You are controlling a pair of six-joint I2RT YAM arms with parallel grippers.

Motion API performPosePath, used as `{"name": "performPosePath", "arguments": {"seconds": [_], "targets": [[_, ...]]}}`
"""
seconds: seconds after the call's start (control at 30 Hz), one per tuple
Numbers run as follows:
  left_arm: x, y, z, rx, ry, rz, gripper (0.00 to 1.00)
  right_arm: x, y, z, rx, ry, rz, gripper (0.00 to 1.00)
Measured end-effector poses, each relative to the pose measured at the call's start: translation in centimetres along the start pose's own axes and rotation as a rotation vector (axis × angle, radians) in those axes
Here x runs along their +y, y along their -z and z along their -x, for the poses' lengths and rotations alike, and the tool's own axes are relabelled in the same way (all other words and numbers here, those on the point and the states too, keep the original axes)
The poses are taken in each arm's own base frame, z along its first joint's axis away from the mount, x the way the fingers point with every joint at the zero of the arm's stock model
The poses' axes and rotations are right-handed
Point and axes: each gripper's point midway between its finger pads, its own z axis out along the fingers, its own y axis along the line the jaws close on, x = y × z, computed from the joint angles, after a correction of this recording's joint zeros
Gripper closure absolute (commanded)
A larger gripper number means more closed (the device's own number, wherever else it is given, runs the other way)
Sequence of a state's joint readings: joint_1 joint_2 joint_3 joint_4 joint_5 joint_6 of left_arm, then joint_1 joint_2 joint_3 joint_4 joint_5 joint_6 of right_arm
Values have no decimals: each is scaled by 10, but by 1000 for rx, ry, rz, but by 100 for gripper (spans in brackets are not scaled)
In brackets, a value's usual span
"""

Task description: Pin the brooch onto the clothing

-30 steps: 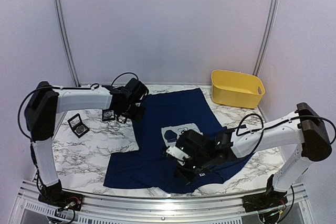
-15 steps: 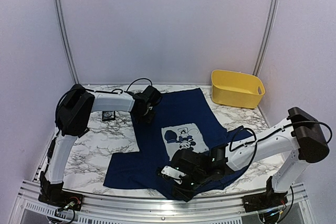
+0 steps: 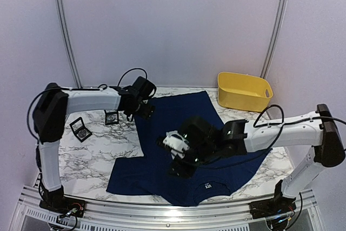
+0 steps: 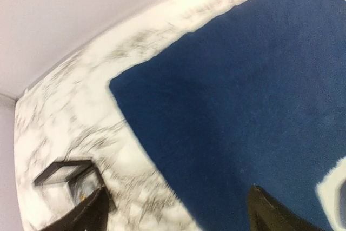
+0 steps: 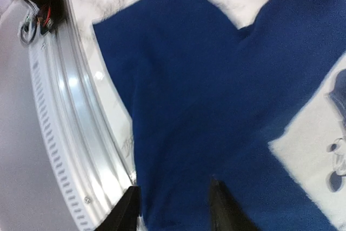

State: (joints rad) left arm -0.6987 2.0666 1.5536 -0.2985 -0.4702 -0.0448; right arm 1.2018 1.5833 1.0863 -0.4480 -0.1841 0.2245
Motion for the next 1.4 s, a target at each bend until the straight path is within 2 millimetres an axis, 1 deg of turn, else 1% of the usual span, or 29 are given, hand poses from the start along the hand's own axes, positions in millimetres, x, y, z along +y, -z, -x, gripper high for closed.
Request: {"name": "performPosePath", "arguments": {"seconds": [0.03,0.07,0.1,0.13,0.17,0.2,0.23,0.27,0.33,0.37,0.47,0.53,0.6,0.63,0.8,0.9,1.07,1.23,1.4], "targets": [[10,19,3,-30,40,-1,1,-13,12,18,-66,-11,-30,28],[22,40,5,-63,94,-2,1,-28,25,34,-131,-32,-64,23],[32,54,5,-83,127,-2,1,-39,37,48,-189,-47,-87,19],[43,68,3,-108,180,-2,1,-51,47,61,-244,-62,-115,17],[56,76,-2,-120,230,0,1,-63,56,70,-289,-75,-139,16],[70,78,-10,-115,281,7,1,-73,62,79,-328,-91,-160,16],[81,74,-19,-102,317,23,1,-82,66,85,-354,-100,-178,15],[94,66,-30,-77,356,43,3,-89,67,88,-370,-109,-192,15],[112,40,-58,1,405,81,16,-100,65,92,-383,-120,-213,15],[118,26,-74,47,422,98,20,-104,62,92,-381,-125,-219,15],[122,-5,-105,149,437,113,22,-112,54,89,-365,-132,-231,15],[121,-17,-119,193,444,107,25,-114,52,87,-362,-134,-233,15],[122,-23,-121,208,456,102,27,-114,51,87,-368,-133,-232,15],[123,-25,-119,208,461,99,28,-115,51,87,-370,-133,-232,15],[125,-36,-96,174,478,73,31,-116,48,84,-363,-132,-231,15],[125,-44,-91,172,474,68,31,-117,44,83,-355,-133,-228,15],[129,-51,-95,187,478,77,32,-119,36,79,-334,-133,-227,15],[140,-54,-100,194,494,92,35,-118,34,78,-328,-129,-220,16],[143,-58,-106,209,500,99,36,-118,33,76,-320,-124,-217,16]]}}
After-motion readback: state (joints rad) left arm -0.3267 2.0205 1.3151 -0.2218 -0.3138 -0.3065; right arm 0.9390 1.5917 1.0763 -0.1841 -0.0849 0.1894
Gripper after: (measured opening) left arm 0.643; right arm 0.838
